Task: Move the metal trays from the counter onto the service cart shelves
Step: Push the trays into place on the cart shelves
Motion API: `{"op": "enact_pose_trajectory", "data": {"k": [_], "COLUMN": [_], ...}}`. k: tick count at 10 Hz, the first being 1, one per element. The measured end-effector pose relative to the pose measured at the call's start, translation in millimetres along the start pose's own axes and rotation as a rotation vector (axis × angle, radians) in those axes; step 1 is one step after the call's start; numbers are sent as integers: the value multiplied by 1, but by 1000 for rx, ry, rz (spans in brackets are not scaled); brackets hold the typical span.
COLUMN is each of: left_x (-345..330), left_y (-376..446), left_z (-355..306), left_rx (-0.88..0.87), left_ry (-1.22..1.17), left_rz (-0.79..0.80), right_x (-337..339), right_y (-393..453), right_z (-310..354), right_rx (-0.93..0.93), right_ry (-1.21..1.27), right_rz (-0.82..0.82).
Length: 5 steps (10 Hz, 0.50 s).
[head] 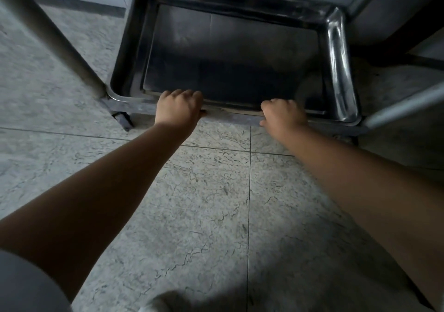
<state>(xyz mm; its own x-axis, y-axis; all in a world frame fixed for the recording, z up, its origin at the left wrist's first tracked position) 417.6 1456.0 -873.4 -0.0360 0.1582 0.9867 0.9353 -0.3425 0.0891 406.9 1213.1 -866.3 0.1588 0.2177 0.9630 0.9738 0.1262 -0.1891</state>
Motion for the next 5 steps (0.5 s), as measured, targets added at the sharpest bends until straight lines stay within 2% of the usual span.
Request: {"op": "enact_pose_trajectory", "data": {"k": [2,4,5], "left_x": [-5,20,60], "left_y": [-2,-7,-28], "left_z": [0,-8,-21], "left_rx": [36,61,96], "left_ry": [32,159,176], "left_rz": [29,327,368], "right_x": [-8,9,38], "right_y": [-12,-33,-67], "right_z": [0,-3,1], "right_rx": [-122,-159,-132], "right_ry": [130,400,369], "right_rz": [-74,-13,8]}}
Point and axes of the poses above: each hand's wrist, its own y-axis towards the middle knuckle, its own x-axis out of the back of the hand, z = x × y, the point moved 1 cm from there along y, towards the middle knuckle, and after that the axes turned 1 degree about x, right-handed, at the moved point
